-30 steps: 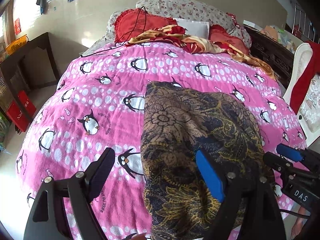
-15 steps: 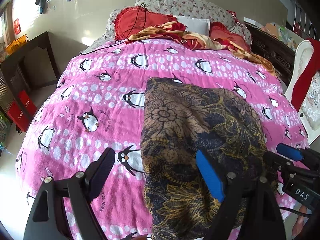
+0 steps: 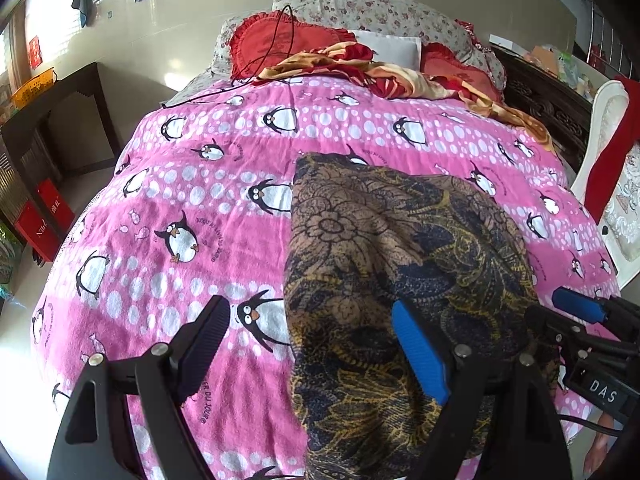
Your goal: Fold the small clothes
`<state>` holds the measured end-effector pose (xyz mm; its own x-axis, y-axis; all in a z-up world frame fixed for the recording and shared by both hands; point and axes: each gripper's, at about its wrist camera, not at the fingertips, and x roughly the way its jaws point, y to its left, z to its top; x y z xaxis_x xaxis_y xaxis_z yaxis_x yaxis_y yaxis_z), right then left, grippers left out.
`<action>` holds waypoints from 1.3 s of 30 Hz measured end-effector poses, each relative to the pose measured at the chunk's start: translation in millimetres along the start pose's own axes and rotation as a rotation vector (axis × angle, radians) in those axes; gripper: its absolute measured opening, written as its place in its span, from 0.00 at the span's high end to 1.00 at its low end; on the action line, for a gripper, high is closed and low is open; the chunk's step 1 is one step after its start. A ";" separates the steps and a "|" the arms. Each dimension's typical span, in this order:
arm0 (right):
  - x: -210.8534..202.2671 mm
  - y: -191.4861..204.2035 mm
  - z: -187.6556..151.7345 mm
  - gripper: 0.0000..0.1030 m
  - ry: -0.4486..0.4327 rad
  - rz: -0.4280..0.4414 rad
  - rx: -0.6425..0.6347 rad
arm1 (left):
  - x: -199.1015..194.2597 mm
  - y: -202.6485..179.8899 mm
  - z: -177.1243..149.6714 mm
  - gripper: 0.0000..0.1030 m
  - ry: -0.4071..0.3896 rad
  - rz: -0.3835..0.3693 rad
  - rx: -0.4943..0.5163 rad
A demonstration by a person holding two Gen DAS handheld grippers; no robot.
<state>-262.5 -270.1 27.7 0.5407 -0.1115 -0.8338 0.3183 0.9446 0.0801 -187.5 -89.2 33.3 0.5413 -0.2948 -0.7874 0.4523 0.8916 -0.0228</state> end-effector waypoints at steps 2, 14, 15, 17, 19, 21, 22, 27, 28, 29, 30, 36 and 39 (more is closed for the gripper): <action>0.9 0.0 0.1 0.51 0.002 0.002 0.000 | 0.3 0.0 0.0 0.16 0.001 0.000 0.000; 4.5 2.5 2.5 0.51 0.009 -0.003 -0.013 | 3.7 1.0 2.8 0.16 0.002 -0.008 -0.006; 4.5 2.6 2.8 0.51 0.008 -0.002 -0.014 | 4.5 1.1 3.1 0.16 0.003 -0.008 -0.006; 5.0 2.6 3.0 0.51 0.010 -0.002 -0.014 | 5.3 1.2 3.3 0.16 0.006 -0.008 -0.004; 6.3 1.8 3.5 0.51 0.015 0.001 -0.010 | 6.5 1.8 4.0 0.16 0.006 -0.006 0.000; 7.0 0.6 4.3 0.51 0.016 0.004 -0.008 | 6.6 1.3 3.7 0.16 0.006 -0.008 -0.002; 7.1 0.5 4.4 0.51 0.016 0.003 -0.010 | 6.0 0.5 3.0 0.16 0.006 -0.008 -0.003; 8.7 0.0 4.2 0.51 0.022 0.005 -0.013 | 8.0 0.8 3.1 0.16 0.008 -0.012 -0.008; 9.2 0.1 4.0 0.51 0.024 0.006 -0.013 | 8.3 0.9 3.0 0.16 0.008 -0.011 -0.008; 9.9 1.0 3.9 0.51 0.025 0.006 -0.014 | 8.9 1.0 2.8 0.16 0.009 -0.009 -0.008; 10.5 1.0 3.7 0.51 0.026 0.007 -0.014 | 9.4 1.3 2.6 0.16 0.011 -0.009 -0.007; 11.3 1.4 2.7 0.51 0.027 0.010 -0.012 | 10.1 1.4 0.8 0.16 0.013 -0.005 -0.005; 12.2 1.1 2.3 0.51 0.030 0.012 -0.006 | 10.2 0.8 0.8 0.16 0.015 -0.006 -0.006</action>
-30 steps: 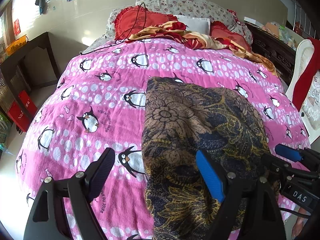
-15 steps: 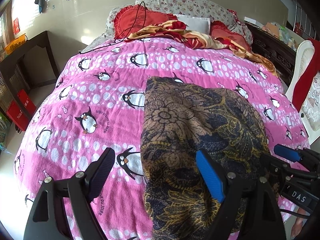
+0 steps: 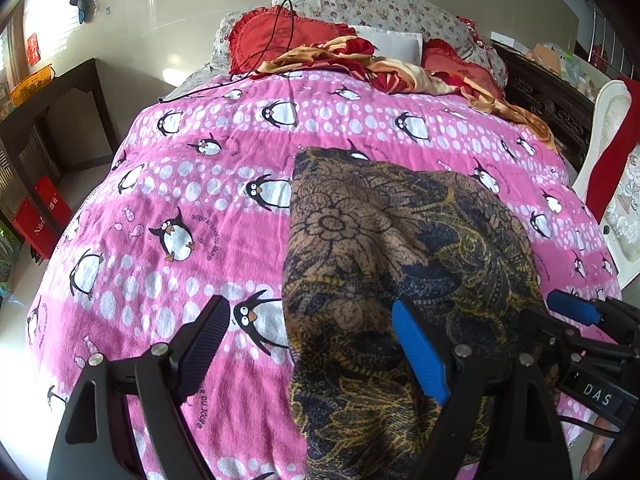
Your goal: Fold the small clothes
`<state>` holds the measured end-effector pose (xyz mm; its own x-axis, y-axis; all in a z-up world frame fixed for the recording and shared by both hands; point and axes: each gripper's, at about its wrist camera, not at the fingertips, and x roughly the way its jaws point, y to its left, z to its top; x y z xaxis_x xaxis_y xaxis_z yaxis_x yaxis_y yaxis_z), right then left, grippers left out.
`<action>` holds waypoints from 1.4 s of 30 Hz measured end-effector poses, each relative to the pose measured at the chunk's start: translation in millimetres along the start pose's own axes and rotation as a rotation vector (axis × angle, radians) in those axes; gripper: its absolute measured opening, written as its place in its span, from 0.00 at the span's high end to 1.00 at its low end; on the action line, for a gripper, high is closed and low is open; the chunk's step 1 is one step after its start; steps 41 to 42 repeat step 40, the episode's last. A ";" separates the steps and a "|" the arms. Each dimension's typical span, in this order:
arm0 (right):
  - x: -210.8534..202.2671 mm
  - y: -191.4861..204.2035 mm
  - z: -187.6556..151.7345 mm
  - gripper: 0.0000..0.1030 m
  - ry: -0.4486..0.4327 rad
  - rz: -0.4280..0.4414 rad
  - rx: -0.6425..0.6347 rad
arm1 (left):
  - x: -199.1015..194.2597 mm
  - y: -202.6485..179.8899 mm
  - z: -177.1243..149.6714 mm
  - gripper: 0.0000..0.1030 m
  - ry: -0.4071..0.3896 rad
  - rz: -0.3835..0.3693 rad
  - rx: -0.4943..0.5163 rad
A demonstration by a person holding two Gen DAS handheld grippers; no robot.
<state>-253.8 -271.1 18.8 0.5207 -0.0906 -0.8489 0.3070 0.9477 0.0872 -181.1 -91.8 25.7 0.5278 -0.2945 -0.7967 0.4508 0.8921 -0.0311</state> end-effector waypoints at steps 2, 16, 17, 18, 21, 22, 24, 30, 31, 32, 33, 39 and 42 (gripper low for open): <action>0.4 0.1 -0.6 0.51 0.002 0.000 0.002 | 0.9 -0.5 -1.2 0.16 0.001 -0.001 0.002; 3.0 -1.2 -1.8 0.50 0.009 0.001 0.008 | 4.5 0.5 -2.7 0.16 0.010 0.001 0.003; 3.4 -1.3 -1.9 0.50 0.010 0.001 0.009 | 4.8 0.5 -2.8 0.16 0.009 0.002 0.005; 3.8 -1.3 -2.1 0.50 0.010 0.002 0.010 | 5.1 0.4 -2.5 0.16 0.008 0.003 0.005; 4.1 -1.4 -2.3 0.50 0.011 0.002 0.011 | 5.5 0.5 -2.6 0.16 0.011 0.001 0.004; 4.4 -1.5 -2.3 0.50 0.012 0.002 0.012 | 5.5 0.3 -2.5 0.16 0.011 0.001 0.004; 5.0 -1.6 -2.4 0.50 0.013 0.002 0.014 | 5.6 0.3 -2.4 0.16 0.011 0.001 0.004; 6.2 -0.9 -2.3 0.49 0.014 0.002 0.016 | 5.6 0.0 -2.2 0.16 0.009 -0.001 0.005; 6.5 -1.0 -2.3 0.49 0.014 0.002 0.016 | 4.7 0.1 -2.4 0.16 -0.001 -0.004 0.008; 6.5 -1.2 -2.3 0.49 0.015 0.003 0.017 | 3.9 0.4 -2.7 0.16 -0.014 -0.010 0.012; 6.7 -1.2 -2.3 0.49 0.015 0.004 0.017 | 2.9 1.0 -2.6 0.16 -0.025 -0.017 0.013; 8.2 -12.7 2.9 0.49 -0.001 0.013 0.028 | 2.1 14.7 4.4 0.16 -0.073 -0.013 0.010; 8.5 -18.9 5.3 0.49 -0.006 0.007 0.038 | 3.1 17.6 6.1 0.16 -0.075 -0.008 0.007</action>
